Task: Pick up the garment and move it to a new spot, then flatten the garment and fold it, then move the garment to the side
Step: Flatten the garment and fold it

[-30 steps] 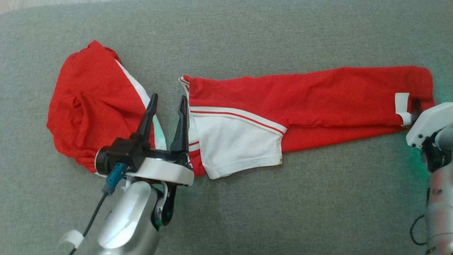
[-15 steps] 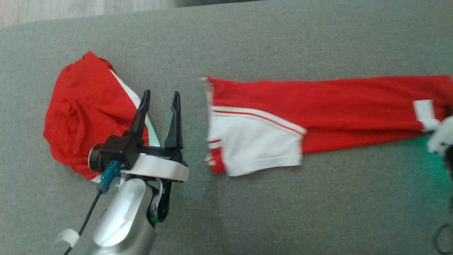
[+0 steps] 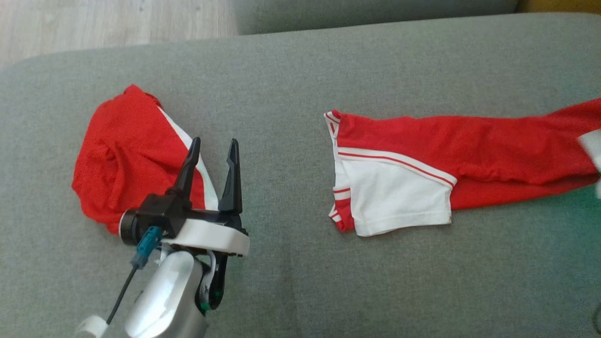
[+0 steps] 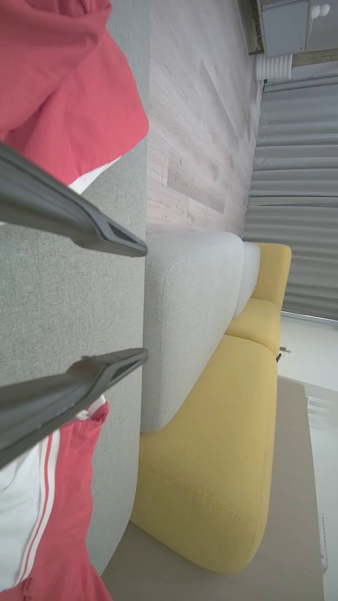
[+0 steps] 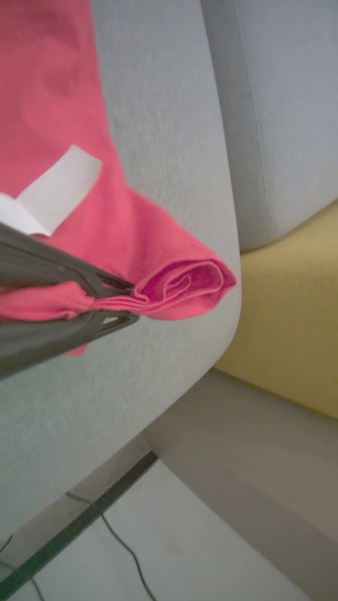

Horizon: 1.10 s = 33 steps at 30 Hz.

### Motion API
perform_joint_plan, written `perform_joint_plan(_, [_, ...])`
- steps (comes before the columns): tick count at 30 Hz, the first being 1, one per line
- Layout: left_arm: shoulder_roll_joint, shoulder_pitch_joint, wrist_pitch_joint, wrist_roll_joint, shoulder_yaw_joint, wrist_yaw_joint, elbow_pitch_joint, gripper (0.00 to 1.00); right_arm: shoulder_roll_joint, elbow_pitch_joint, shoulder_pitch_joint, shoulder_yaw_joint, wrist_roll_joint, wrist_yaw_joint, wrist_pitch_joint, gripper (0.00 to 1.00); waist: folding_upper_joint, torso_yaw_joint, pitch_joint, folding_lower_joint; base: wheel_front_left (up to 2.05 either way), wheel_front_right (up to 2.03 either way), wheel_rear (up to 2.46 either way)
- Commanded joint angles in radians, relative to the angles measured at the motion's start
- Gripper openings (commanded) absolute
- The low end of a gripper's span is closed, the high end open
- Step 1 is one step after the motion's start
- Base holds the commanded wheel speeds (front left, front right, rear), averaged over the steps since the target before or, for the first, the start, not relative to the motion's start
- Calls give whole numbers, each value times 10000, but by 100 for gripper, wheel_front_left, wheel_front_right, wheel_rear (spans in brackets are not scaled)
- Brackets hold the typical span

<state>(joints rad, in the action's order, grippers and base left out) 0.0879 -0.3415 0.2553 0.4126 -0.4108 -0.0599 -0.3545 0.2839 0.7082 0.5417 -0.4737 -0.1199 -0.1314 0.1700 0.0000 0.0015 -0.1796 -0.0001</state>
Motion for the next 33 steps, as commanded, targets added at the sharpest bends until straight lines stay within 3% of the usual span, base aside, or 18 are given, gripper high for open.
perform_joint_plan(1, [71, -163, 64, 56, 411, 48, 239, 100, -63, -552, 278, 415, 173, 7, -141, 0, 0, 12, 195, 1, 0, 0, 0])
perform_joint_plan(12, [47, 300, 65, 126, 415, 16, 144, 100, -1899, -2738, -215, 3262, 1723, 7, 322, 0, 0, 8, 1135, 1, 0, 0, 0])
perform_joint_plan(18, [45, 462, 64, 170, 358, 3, 157, 100, -2320, -3440, -885, 5148, 2539, 7, 386, 0, 0, 102, 1384, 1, 0, 0, 0])
perform_joint_plan(23, [60, 485, 28, 189, 267, 19, 196, 100, -2332, -3005, -1099, 6559, 3393, 7, -261, 0, 0, 277, 1359, 1, 0, 0, 0])
perform_joint_plan(33, [128, 483, -56, 215, 153, -14, 235, 100, -2335, -1190, -883, 7563, 3942, 7, -1642, 0, 0, 701, 1131, 1, 0, 0, 0])
